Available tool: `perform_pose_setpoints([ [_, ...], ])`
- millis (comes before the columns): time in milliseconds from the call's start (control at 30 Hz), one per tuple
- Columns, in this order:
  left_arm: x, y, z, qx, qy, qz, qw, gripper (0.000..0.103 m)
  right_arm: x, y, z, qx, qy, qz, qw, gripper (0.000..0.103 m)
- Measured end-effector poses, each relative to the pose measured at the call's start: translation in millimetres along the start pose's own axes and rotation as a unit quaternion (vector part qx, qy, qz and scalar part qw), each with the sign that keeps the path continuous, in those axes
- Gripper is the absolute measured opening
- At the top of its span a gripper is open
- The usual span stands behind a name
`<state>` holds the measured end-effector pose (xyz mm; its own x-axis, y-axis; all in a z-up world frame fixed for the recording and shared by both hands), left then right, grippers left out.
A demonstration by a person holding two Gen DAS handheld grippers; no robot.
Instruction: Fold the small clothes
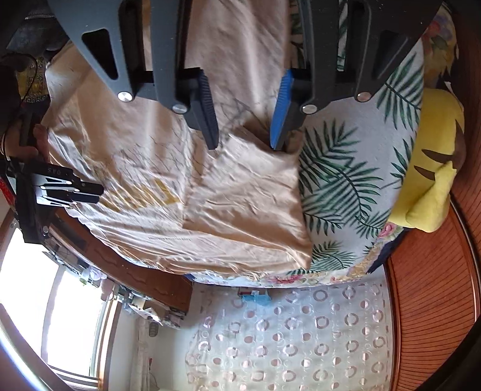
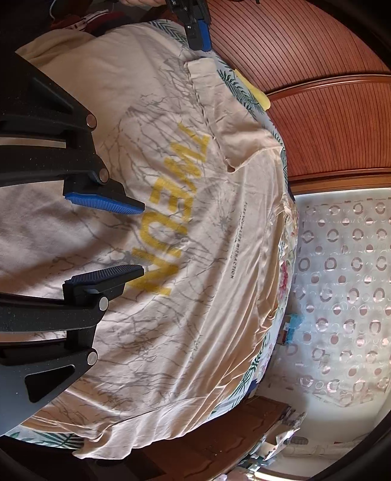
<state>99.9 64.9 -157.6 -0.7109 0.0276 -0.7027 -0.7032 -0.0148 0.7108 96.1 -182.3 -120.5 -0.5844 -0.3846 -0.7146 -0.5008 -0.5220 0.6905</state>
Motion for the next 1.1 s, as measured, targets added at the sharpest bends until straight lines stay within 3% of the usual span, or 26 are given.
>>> perform_pose_setpoints([
  [100,9,-4,-8,0.009,0.000,0.013,0.9999,0.029,2,-2,3,0.006,0.002,0.004,1.000,0.036],
  [367,11,-26,-12,-0.001,0.005,0.033,0.9994,0.027,0,2,14,0.017,0.013,0.001,1.000,0.036],
  [467,10,-26,-12,-0.004,0.003,0.030,0.9996,0.009,2,3,17,0.016,0.011,0.001,1.000,0.036],
  [600,8,-17,-17,0.002,0.000,0.019,0.9998,0.007,1,2,15,0.015,0.011,0.000,1.000,0.036],
  [733,5,-1,-26,0.032,0.014,0.015,0.9993,0.007,-3,0,10,0.010,0.007,0.000,1.000,0.036],
  [867,6,2,-35,0.029,0.007,0.028,0.9992,0.007,-5,1,6,0.012,0.008,-0.001,1.000,0.036],
  [967,6,1,-37,0.021,0.003,0.037,0.9991,0.016,-7,1,2,0.011,0.007,-0.001,1.000,0.036],
  [1033,2,5,-37,0.024,0.004,0.029,0.9993,0.028,-7,1,3,0.011,0.008,-0.001,1.000,0.036],
  [1100,-2,11,-38,0.027,0.005,0.016,0.9995,0.047,-6,1,4,0.012,0.008,-0.001,1.000,0.036],
])
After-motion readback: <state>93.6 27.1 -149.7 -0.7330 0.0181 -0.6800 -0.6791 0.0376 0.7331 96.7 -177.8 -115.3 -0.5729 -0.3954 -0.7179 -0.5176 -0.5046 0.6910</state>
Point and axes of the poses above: each gripper's, at about its wrist camera, not at the fingertips, and y roughly against the way its jaws point, z to its left, x to its underside, the point moved 9 cm from there along -y, roughly the way its jaws point, and after that the axes turned 12 degrees about -x, right-handed, at the moved point
